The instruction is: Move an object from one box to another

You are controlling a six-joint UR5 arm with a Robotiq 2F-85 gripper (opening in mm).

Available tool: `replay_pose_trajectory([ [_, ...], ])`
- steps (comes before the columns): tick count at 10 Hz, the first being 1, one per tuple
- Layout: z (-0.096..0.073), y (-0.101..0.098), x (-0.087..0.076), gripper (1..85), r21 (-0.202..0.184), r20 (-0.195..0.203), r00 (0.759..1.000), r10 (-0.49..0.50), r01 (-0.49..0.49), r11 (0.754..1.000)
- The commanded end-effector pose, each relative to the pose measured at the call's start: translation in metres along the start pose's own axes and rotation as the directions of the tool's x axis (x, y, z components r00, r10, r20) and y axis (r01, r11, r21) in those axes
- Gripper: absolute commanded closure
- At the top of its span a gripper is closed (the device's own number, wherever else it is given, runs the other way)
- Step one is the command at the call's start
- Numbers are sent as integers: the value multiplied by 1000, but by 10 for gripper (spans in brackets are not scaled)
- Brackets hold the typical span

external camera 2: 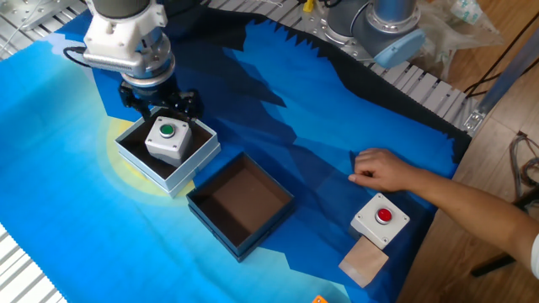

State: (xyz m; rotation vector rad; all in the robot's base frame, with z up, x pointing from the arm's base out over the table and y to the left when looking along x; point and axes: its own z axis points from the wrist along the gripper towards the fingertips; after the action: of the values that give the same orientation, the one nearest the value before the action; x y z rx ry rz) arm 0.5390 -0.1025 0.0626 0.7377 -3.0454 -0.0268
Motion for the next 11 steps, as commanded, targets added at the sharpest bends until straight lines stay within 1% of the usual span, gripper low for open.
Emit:
replay_pose_trajectory([
  [1, 27, -4, -7, 7, 1, 41, 999, 10, -10, 1000],
  [3, 33, -2, -9, 7, 3, 48, 999, 8, -8, 1000],
  [4, 35, 0, -10, 7, -7, 53, 998, 19, -19, 1000],
  [5, 35, 8, -19, 13, -37, 78, 994, 70, -67, 997],
  [6, 30, 16, -29, 353, -69, 89, 977, 192, -186, 980],
  [7, 21, 25, -35, 687, -92, 86, 957, 278, -270, 959],
  [8, 12, 27, -35, 787, -87, 76, 953, 294, -288, 954],
  [9, 2, 33, -38, 847, -93, 70, 941, 331, -324, 941],
  [10, -9, 41, -39, 847, -96, 60, 937, 345, -338, 936],
  [11, -24, 50, -39, 847, -94, 44, 933, 356, -351, 932],
])
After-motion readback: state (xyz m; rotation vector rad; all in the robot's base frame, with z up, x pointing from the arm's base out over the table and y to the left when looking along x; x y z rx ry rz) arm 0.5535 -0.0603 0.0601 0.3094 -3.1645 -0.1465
